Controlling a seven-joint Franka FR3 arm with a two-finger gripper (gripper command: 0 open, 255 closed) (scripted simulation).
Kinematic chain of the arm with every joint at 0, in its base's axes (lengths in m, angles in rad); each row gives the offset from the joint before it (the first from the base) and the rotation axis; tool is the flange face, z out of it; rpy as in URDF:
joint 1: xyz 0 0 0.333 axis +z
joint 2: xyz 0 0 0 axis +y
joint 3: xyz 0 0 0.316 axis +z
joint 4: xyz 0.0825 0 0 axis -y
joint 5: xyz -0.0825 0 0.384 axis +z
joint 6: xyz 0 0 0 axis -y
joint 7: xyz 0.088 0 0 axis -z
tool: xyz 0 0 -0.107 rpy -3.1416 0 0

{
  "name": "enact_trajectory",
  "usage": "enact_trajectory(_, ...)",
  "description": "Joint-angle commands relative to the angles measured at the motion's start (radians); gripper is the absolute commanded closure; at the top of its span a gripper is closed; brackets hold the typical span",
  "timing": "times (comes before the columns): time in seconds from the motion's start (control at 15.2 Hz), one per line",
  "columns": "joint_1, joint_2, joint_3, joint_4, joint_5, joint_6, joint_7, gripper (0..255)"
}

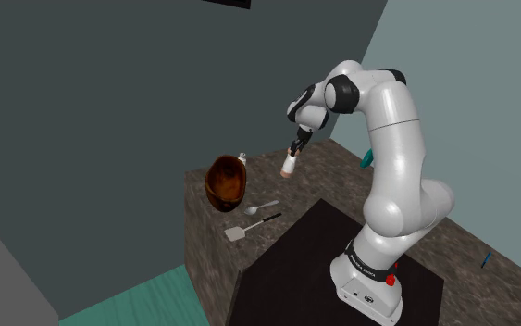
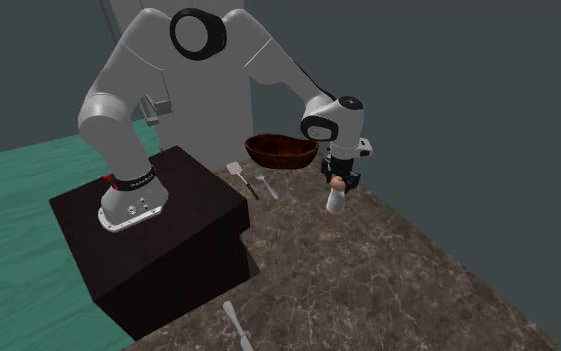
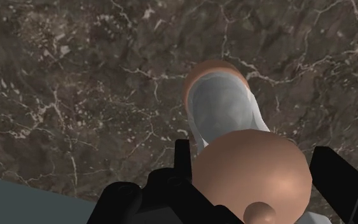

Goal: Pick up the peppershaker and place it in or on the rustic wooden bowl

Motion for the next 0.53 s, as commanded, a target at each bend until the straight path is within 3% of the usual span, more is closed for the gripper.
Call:
enact_trajectory(0.0, 0.000, 0.001, 0.000, 0.000, 0.000, 0.000, 0.000, 255)
enact_trajectory(0.46, 0.009, -0.029, -0.012, -0.009, -0.013, -0.022, 0.009, 255)
